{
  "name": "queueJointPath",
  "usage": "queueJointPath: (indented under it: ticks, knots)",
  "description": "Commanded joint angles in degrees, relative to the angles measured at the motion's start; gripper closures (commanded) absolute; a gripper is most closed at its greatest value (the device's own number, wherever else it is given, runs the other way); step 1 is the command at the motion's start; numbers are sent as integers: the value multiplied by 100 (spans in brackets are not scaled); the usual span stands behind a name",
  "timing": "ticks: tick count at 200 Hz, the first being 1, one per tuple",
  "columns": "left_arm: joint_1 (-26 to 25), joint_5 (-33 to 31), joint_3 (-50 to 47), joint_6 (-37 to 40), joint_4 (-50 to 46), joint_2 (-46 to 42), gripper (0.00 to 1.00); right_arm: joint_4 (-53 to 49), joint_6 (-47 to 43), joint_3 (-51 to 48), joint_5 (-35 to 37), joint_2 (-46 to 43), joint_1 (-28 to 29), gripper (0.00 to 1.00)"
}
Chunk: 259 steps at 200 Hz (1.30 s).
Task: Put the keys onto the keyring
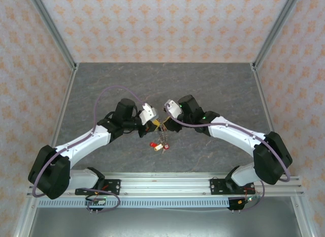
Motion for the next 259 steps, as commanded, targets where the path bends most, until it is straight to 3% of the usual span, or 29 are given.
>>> queueJointPath:
  ticks: [1,22,67,90,125,186,259]
  knots:
    - [-56,287,-51,-80,555,-79,100,276,-102,-265,-223,-468,-114,68]
    - [-58,328,-97,-53,623,-133,100,487,-255,-456,-421,-807,-266,66]
    - [-72,552,-125,44,683,-189,100,474,-1461,-685,-1083,-1228,-292,65]
    - [-78,574,-115,58,675,-194,100,250,-1565,-501,-1003,-1132,-296,65]
    - [-86,626,-87,77,626,-198,100,358,-1690,-470,-1623,-1046,-289,65]
    - [-96,748,-68,101,572,-215,100,285,-1929,-284,-1603,-713,-296,66]
    - [-98,854,-100,111,620,-244,100,470,-2032,-246,-1750,-531,-313,80]
